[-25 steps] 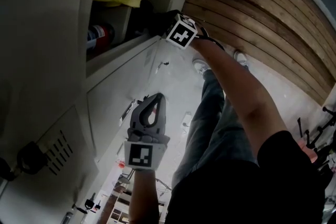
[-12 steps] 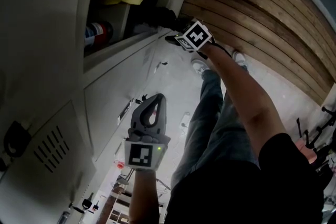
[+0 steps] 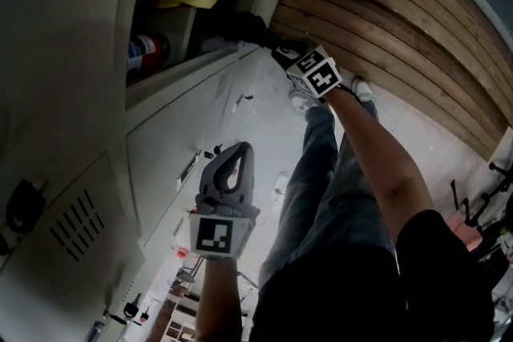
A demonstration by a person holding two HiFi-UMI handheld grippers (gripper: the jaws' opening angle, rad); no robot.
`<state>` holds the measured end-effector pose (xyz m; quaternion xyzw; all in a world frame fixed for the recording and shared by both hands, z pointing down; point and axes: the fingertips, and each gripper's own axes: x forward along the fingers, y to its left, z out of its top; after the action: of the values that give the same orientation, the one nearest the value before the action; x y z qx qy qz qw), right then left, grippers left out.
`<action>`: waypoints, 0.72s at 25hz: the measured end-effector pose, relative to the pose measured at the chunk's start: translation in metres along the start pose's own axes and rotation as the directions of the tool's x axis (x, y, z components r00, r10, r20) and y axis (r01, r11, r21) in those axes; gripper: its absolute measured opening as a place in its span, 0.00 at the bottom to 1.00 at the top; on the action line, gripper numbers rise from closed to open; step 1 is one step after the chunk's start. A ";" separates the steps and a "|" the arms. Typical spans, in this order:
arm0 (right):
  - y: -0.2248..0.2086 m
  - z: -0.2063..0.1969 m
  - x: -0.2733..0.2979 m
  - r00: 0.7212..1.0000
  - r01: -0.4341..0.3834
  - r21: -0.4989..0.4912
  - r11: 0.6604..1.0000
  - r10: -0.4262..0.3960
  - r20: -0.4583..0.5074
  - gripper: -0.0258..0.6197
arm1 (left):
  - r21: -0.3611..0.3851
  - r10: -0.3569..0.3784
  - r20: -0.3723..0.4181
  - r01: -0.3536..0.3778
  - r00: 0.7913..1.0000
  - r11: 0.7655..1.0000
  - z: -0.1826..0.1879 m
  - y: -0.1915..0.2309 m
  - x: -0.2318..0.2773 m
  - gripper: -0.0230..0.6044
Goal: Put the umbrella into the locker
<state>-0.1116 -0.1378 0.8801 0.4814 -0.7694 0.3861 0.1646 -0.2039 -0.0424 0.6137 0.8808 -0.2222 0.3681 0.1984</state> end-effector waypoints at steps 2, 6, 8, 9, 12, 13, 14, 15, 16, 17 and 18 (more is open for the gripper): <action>0.001 0.001 0.001 1.000 0.005 -0.013 1.000 -0.005 -0.003 0.22 | -0.003 0.001 0.004 -0.001 1.000 1.000 0.001 0.000 0.001 0.06; 0.000 0.009 0.001 1.000 0.007 -0.009 1.000 -0.007 0.006 0.22 | -0.004 -0.005 0.000 0.005 1.000 1.000 0.000 -0.004 0.004 0.06; 0.000 0.020 0.002 1.000 0.001 -0.010 1.000 0.000 0.023 0.22 | -0.004 -0.008 -0.001 0.008 1.000 1.000 -0.001 -0.006 0.006 0.06; 0.001 0.027 0.004 1.000 -0.003 -0.015 1.000 0.004 0.031 0.21 | -0.004 -0.008 -0.004 0.008 1.000 1.000 -0.002 -0.007 0.006 0.06; 0.005 0.052 0.012 0.998 -0.018 -0.044 0.999 0.020 0.053 0.21 | -0.016 -0.005 -0.007 0.005 1.000 1.000 -0.003 -0.008 0.008 0.06; 0.005 0.060 0.016 0.998 -0.022 -0.053 0.998 0.025 0.056 0.21 | -0.021 -0.004 -0.007 0.004 1.000 1.000 -0.003 -0.008 0.008 0.06; 0.006 0.067 0.020 0.998 -0.025 -0.059 0.998 0.028 0.054 0.21 | -0.023 -0.003 -0.007 0.003 1.000 1.000 -0.003 -0.007 0.008 0.06; 0.006 0.073 0.025 0.998 -0.025 -0.063 0.998 0.028 0.049 0.21 | -0.024 -0.003 -0.007 0.003 1.000 1.000 -0.003 -0.006 0.009 0.06; 0.006 0.079 0.029 0.999 -0.024 -0.070 0.997 0.027 0.043 0.21 | -0.024 -0.002 -0.007 0.002 1.000 1.000 -0.003 -0.006 0.009 0.06; 0.006 0.084 0.034 0.999 -0.024 -0.077 0.997 0.027 0.040 0.21 | -0.026 -0.001 -0.007 0.000 1.000 1.000 -0.003 -0.005 0.009 0.06; 0.007 0.088 0.037 0.999 -0.025 -0.084 0.996 0.028 0.039 0.21 | -0.029 0.002 -0.007 -0.002 1.000 1.000 -0.004 -0.004 0.009 0.06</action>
<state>-0.1251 -0.2257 0.8433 0.4715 -0.7944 0.3461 0.1637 -0.1982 -0.0390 0.6215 0.8762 -0.2277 0.3682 0.2118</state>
